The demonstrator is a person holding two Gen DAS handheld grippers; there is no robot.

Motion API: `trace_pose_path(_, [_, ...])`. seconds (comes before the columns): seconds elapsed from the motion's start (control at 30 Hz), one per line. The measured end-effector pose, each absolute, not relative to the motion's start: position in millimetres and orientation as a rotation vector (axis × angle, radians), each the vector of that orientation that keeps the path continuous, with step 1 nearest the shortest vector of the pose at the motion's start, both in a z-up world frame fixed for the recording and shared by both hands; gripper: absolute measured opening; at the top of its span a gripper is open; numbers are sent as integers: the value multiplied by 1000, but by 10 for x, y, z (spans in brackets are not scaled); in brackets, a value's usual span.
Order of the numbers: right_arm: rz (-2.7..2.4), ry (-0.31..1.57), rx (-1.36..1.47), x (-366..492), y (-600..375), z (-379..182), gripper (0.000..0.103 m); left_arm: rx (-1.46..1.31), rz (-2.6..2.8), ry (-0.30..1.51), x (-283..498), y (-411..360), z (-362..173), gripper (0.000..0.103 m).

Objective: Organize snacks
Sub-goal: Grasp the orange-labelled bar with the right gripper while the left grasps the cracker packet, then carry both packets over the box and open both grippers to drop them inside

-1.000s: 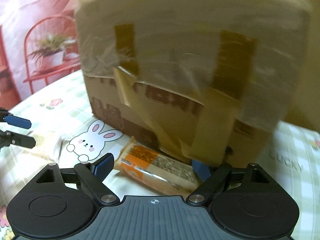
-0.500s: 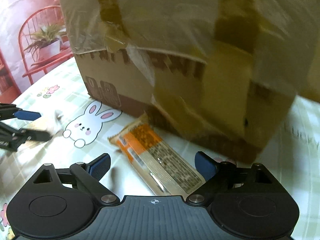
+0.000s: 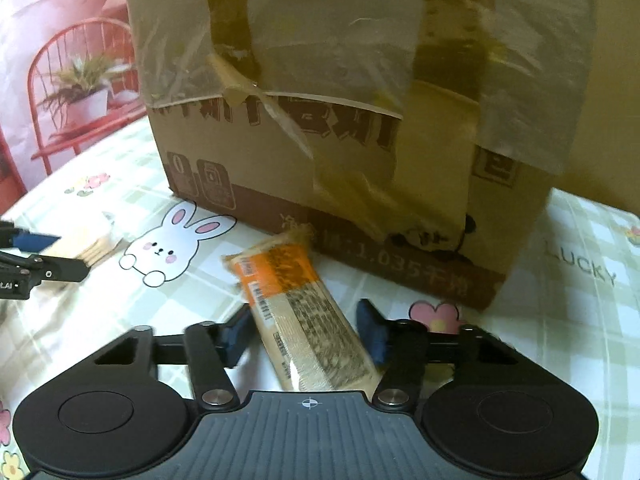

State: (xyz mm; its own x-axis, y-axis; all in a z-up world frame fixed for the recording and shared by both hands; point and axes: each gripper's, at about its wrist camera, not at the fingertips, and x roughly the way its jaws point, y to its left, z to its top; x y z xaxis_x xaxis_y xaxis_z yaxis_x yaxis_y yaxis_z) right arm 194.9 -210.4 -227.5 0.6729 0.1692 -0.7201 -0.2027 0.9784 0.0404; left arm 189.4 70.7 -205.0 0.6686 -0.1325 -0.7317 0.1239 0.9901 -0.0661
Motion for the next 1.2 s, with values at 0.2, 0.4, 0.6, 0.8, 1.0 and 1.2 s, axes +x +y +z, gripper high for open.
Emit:
trace_pose_path(0.2, [160,759,61,1689,-2172,-2297,33,-75,-161,785,1811,612,-1948,49])
trace_pose_path(0.4, [159,737,189,1428,-2276,-2268,33,-116,-170,728,1695,514,-1719,49])
trace_pose_path(0.6, [166,680,204,1239,-2314,-2075,33,-100,-192,672,1588,356,-1508,49])
trace_pose_path(0.8, [188,575,185,1100,-2296,-1731,33,-93,-209,586,1516,301,-1218,49])
trace_pose_path(1.0, [208,425,137,1055,-2279,-1262,33,-84,-228,492,1525,216,-884,49])
trace_pose_path(1.2, [201,320,110,1200,-2416,-831,33,-57,-253,391,1696,112,-594,49])
